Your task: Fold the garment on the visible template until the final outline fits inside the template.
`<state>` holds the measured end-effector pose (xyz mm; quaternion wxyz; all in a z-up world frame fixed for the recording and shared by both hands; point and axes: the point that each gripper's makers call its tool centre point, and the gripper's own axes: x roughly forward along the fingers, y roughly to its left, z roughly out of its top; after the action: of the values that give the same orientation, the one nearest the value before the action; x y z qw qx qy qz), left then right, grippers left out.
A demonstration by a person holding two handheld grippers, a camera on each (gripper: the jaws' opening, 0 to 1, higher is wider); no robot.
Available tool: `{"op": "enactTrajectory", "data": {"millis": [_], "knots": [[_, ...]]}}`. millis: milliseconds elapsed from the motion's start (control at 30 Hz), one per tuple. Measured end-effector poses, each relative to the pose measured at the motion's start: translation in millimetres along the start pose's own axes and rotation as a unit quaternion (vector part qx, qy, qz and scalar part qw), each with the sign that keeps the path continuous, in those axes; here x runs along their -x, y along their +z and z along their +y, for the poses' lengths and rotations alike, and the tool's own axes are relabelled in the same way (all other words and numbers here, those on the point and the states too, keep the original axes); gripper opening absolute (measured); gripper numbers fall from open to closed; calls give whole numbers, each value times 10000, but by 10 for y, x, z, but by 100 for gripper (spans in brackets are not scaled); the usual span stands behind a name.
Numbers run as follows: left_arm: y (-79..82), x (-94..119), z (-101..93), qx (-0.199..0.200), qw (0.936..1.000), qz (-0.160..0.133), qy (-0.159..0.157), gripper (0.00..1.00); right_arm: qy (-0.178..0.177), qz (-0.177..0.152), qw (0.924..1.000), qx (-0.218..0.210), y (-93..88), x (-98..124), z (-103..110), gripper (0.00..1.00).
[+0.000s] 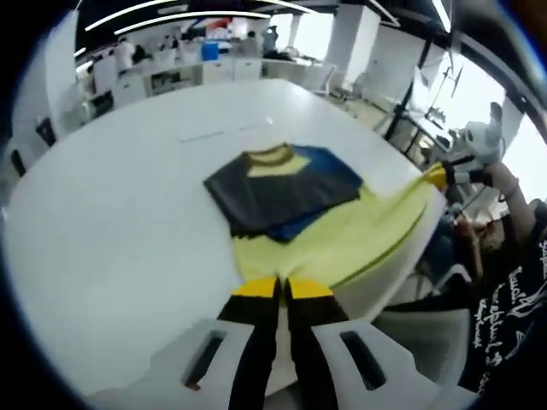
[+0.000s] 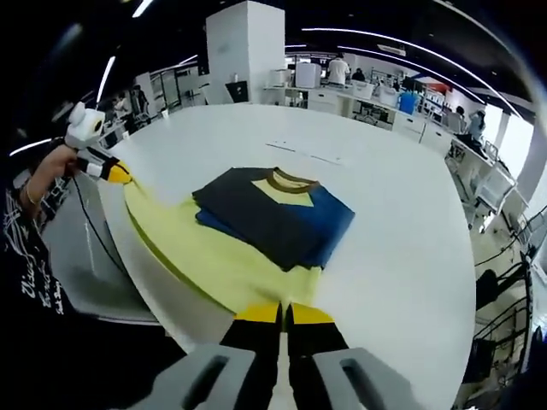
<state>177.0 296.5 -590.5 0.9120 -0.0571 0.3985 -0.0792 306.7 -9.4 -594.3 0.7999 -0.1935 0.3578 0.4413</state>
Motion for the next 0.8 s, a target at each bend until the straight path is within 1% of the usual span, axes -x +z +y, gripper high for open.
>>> {"op": "enactTrajectory", "data": {"millis": [100,167,233,300,433,667,733,800], "knots": [[95,-23,37,18,10000,-64,-12,0,-34,-10,9999,94,88,-17,-71,0],[170,-38,94,57,9999,-137,72,0,-46,-17,9999,142,155,-34,-127,0],[244,-49,107,87,9998,-189,63,0,-20,-54,9998,200,228,-51,-159,0],[317,-70,136,79,9996,-256,123,0,-15,-83,9998,207,283,-70,-187,0],[416,-121,186,61,9994,-300,181,0,-47,-130,9996,258,384,-143,-291,0],[613,-197,305,-85,9984,-399,390,0,-73,-277,9993,230,576,-235,-404,0],[732,-218,327,-231,9976,-508,418,0,-176,-357,9989,244,650,-247,-452,0],[813,-229,340,-253,9972,-569,419,0,-260,-409,9984,302,714,-257,-504,0]]}}
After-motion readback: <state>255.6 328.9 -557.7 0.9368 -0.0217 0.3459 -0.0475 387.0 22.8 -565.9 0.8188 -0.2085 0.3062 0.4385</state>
